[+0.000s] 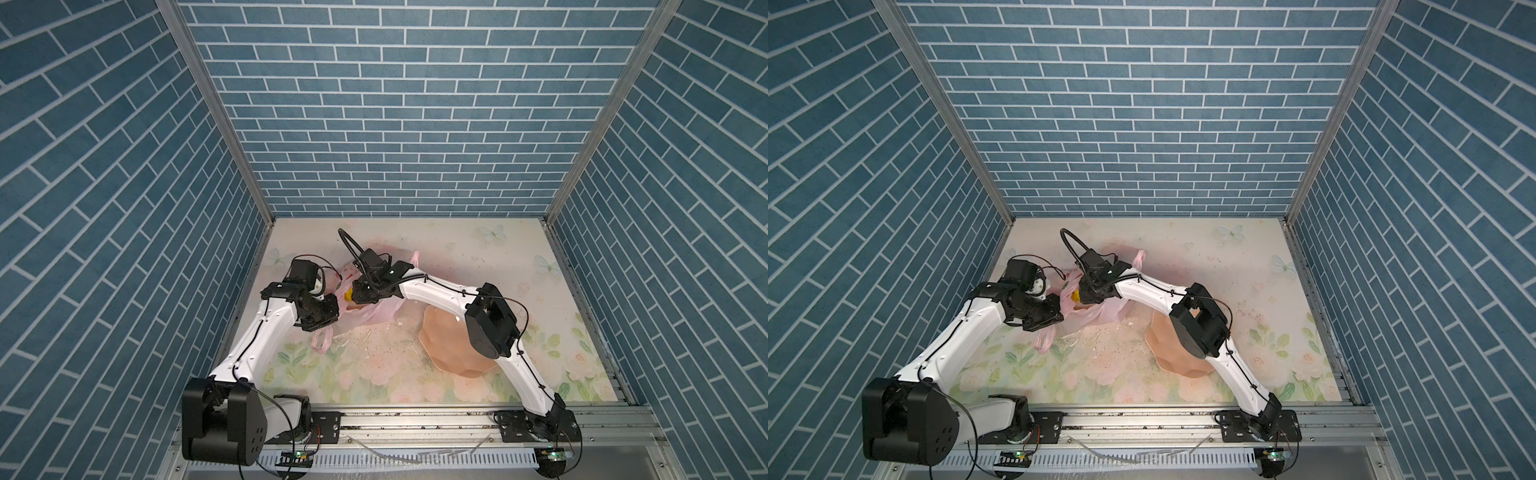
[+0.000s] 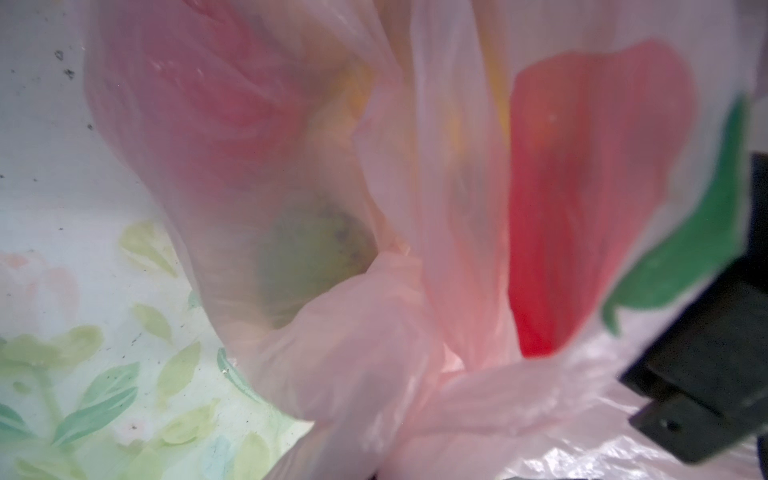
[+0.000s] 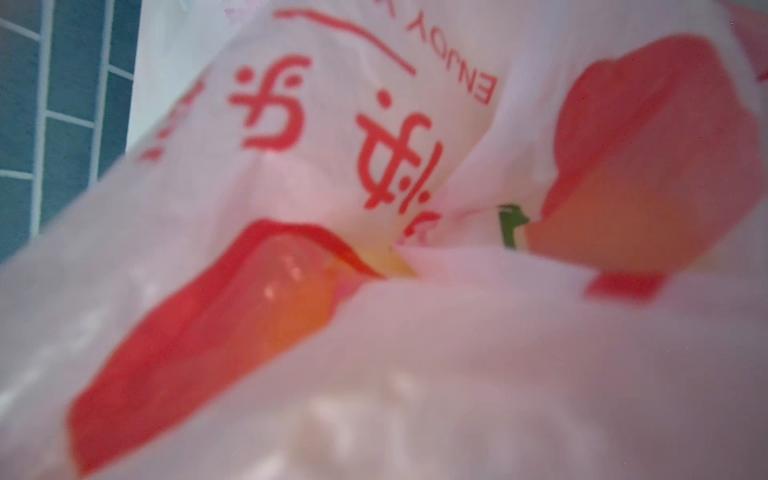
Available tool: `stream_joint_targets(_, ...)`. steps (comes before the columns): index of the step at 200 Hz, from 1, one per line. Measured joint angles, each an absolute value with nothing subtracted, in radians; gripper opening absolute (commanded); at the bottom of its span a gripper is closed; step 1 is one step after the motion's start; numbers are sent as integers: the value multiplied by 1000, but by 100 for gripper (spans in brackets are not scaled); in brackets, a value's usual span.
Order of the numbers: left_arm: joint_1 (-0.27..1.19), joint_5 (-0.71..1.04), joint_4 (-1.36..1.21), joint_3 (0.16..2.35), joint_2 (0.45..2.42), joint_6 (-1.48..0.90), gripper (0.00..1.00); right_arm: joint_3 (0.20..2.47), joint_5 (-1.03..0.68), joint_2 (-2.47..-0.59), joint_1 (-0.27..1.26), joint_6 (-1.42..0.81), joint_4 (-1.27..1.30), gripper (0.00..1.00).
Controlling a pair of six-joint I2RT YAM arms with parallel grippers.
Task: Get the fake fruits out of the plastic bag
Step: 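Lift the yellow fruit up out of the bag with the right gripper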
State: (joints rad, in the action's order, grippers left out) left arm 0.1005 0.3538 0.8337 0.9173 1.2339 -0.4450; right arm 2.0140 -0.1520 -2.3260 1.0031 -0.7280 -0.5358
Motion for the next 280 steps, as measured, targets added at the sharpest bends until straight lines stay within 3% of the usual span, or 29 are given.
stream_joint_targets(135,94,335,696,997,1322,-508,0,2024,-194,-2127,1003,-534,-758,5)
stream_joint_targets(280,91,365,661,997,1354,-498,0,2318,-76,-2089,945,-404,-871,3)
